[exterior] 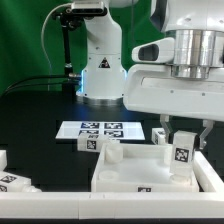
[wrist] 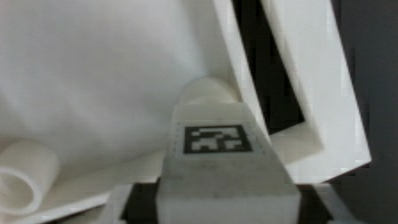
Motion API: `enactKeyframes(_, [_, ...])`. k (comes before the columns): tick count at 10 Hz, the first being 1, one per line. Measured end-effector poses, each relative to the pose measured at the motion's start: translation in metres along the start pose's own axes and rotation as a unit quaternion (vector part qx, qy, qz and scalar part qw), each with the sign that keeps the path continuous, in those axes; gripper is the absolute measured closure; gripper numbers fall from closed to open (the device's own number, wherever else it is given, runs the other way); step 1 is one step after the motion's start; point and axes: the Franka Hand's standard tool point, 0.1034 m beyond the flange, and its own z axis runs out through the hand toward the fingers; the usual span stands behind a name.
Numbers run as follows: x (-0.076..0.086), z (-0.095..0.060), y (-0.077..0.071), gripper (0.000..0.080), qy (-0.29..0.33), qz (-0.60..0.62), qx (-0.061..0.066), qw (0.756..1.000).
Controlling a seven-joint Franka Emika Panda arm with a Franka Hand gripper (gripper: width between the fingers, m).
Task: Assemble one leg
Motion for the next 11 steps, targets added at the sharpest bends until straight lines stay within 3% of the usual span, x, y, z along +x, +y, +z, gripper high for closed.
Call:
enactKeyframes(3, [0.001, 0.001, -0.001, 0.0515, 0.002, 0.153, -0.001, 0.988])
enactKeyframes(5, [0.004, 0.002, -0.003, 0.0515, -0.014, 0.298, -0.009, 0.955])
enactKeyframes(6, [0.006, 0.002, -0.006, 0.0515, -0.033, 0.377, -0.016, 0.926])
enactKeyframes(8, [0.014, 0.004, -0.008, 0.0515, -0.054, 0.504, 0.002, 0.862])
enactKeyframes(9, [0.013, 0.004, -0.008, 0.0515, -0.051, 0.524, 0.005, 0.850])
enactKeyframes(11, [0.014, 0.005, -0.007, 0.0514, -0.051, 0.518, 0.005, 0.854])
